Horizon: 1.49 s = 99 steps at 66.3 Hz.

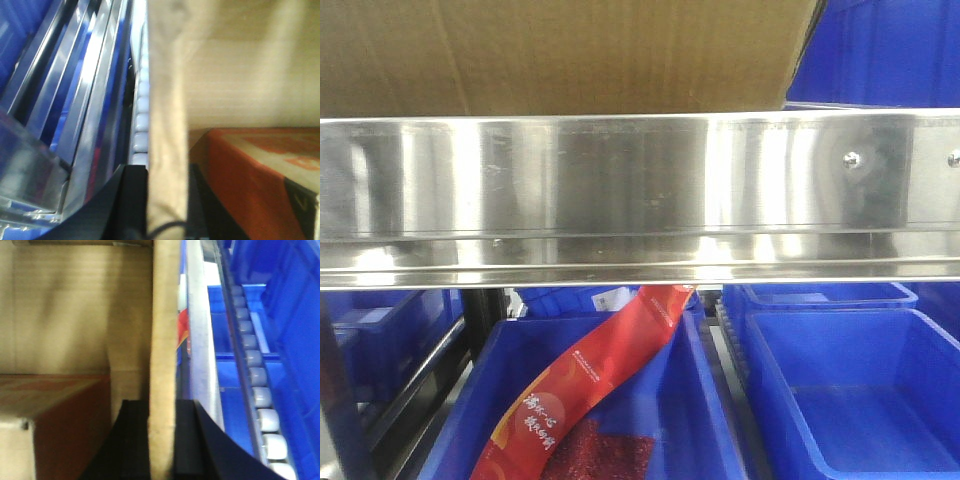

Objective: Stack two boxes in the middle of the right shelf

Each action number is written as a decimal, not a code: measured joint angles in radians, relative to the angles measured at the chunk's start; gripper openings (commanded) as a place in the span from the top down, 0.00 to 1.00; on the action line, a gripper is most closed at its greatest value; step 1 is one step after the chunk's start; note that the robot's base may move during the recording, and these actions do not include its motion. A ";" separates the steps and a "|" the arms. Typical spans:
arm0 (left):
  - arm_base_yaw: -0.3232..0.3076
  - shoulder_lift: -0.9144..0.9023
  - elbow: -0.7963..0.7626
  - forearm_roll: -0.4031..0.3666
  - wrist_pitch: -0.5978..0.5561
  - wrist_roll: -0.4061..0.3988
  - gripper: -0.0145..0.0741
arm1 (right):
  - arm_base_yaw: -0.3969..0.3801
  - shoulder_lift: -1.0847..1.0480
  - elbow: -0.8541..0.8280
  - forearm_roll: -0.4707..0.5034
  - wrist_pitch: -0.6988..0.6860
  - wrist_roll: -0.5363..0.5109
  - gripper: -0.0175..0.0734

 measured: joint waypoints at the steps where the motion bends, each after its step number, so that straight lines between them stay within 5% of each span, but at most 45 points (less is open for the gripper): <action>1: 0.000 0.000 0.000 0.000 0.000 0.000 0.70 | 0.000 0.000 0.000 0.000 0.000 0.000 0.89; 7: 0.000 0.000 0.001 -0.002 -0.020 0.000 0.53 | 0.000 0.000 0.000 0.002 -0.002 0.000 0.71; 16: 0.000 0.000 0.001 -0.010 -0.037 0.000 0.41 | 0.000 0.008 0.000 0.017 0.018 0.000 0.43; 24: 0.000 0.000 0.001 -0.010 -0.039 0.000 0.41 | 0.000 0.010 0.000 0.018 0.027 0.000 0.36; 44: 0.000 0.000 -0.006 -0.012 -0.053 0.000 0.44 | 0.000 0.010 -0.036 0.018 0.045 -0.002 0.46; 52: 0.000 0.000 -0.009 -0.019 -0.035 0.000 0.66 | 0.000 0.010 -0.052 0.018 0.098 -0.025 0.63; 59: 0.000 0.000 -0.009 -0.043 -0.014 0.000 0.95 | 0.000 0.008 -0.053 0.022 0.124 -0.049 0.86; 64: 0.000 0.000 -0.009 -0.056 -0.007 0.000 0.96 | 0.000 0.002 -0.053 0.029 0.133 -0.065 0.99; 81: -0.006 -0.049 0.031 -0.113 -0.039 0.042 0.96 | 0.000 -0.093 0.001 0.032 0.019 -0.154 0.98; 99: -0.031 -0.345 0.467 -0.135 -0.449 0.052 0.96 | -0.003 -0.339 0.401 0.028 -0.429 -0.152 0.98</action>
